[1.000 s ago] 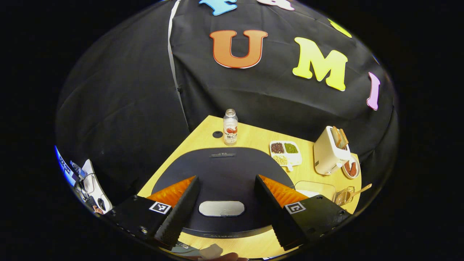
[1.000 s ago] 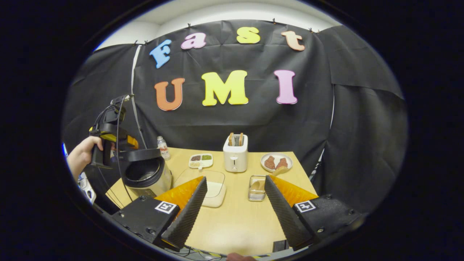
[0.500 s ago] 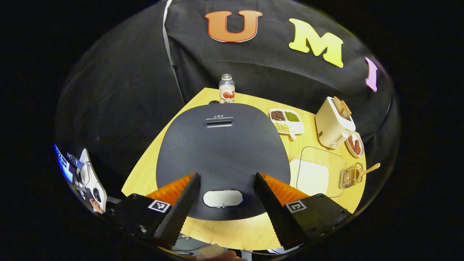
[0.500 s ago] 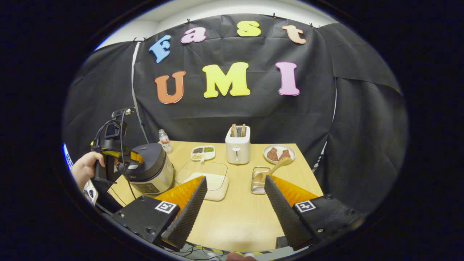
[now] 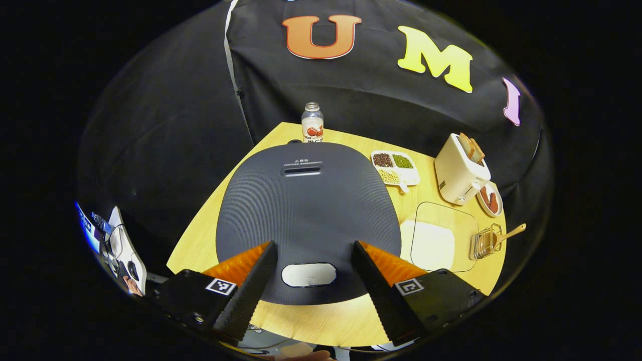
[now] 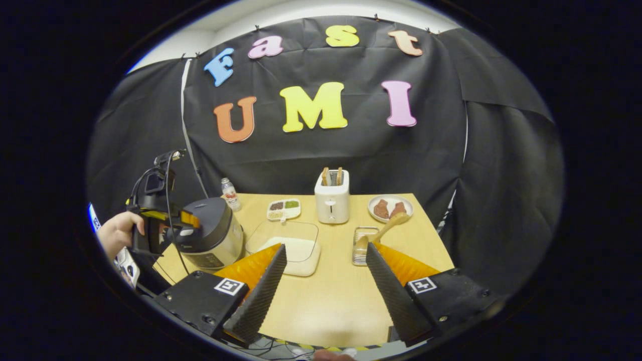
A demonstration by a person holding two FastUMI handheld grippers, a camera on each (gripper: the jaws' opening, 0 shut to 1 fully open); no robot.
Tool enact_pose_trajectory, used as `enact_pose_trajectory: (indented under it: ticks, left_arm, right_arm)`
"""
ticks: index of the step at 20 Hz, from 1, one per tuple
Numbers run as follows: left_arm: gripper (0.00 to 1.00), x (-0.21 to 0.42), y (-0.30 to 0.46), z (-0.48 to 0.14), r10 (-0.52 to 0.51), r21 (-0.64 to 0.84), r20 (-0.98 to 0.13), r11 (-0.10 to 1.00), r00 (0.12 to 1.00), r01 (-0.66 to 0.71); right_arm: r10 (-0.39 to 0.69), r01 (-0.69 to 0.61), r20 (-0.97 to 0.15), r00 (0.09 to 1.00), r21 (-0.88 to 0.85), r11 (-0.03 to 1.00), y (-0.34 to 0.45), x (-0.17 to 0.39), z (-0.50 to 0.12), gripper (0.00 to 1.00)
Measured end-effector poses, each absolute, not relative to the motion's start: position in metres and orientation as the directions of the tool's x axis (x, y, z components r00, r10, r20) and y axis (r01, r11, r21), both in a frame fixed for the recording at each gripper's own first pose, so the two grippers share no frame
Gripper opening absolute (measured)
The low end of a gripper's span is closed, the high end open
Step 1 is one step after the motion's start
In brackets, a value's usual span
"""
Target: Close the left gripper, press the button to open the rice cooker; take a wooden spoon from the chopstick holder with the right hand, scoop a spoonful of rice and pour it into the rice cooker, then put the wooden spoon back into the chopstick holder.
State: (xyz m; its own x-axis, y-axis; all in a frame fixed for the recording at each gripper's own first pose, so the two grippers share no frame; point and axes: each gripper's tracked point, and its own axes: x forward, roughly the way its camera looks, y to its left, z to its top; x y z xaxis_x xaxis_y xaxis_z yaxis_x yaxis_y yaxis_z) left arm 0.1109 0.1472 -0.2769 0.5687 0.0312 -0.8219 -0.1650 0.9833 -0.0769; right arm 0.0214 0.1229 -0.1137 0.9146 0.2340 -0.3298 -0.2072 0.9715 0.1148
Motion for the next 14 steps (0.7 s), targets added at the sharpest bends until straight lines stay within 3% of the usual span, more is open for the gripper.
enact_pose_trajectory:
  ticks: [3,5,8,10,12,13,14]
  left_arm:
    - [1.0,0.115,0.149,-0.272,0.04,-0.083,-0.806,0.98,0.59,-0.179]
    - [0.9,0.126,0.153,-0.254,0.075,-0.075,-0.749,0.978,0.659,-0.197]
    - [0.95,0.134,0.164,-0.198,0.139,-0.004,-0.555,0.985,0.82,-0.17]
    - [0.97,0.127,0.158,-0.148,0.142,0.016,-0.381,0.989,0.914,-0.147]
    - [0.96,0.118,0.146,-0.1,0.145,0.025,-0.229,0.989,0.963,-0.144]
    - [0.95,0.108,0.14,-0.08,0.141,0.031,-0.173,0.99,0.975,-0.137]
    - [1.0,0.098,0.133,-0.065,0.129,0.04,-0.126,0.991,0.984,-0.125]
  right_arm:
    - [0.218,-0.195,-0.31,0.925,0.102,0.975,0.118,0.027,-0.11,0.96]
    - [0.204,-0.18,-0.275,0.94,0.111,0.977,0.113,0.029,-0.101,1.0]
    - [0.165,-0.145,-0.2,0.966,0.109,0.983,0.102,0.033,-0.08,0.96]
    - [0.147,-0.132,-0.145,0.978,0.105,0.986,0.098,0.032,-0.061,1.0]
    - [0.117,-0.111,-0.061,0.991,0.096,0.989,0.093,0.031,-0.033,0.96]
    - [0.11,-0.107,-0.032,0.993,0.08,0.991,0.091,0.03,-0.023,1.0]
    - [0.104,-0.103,-0.004,0.995,0.067,0.992,0.091,0.027,-0.016,0.96]
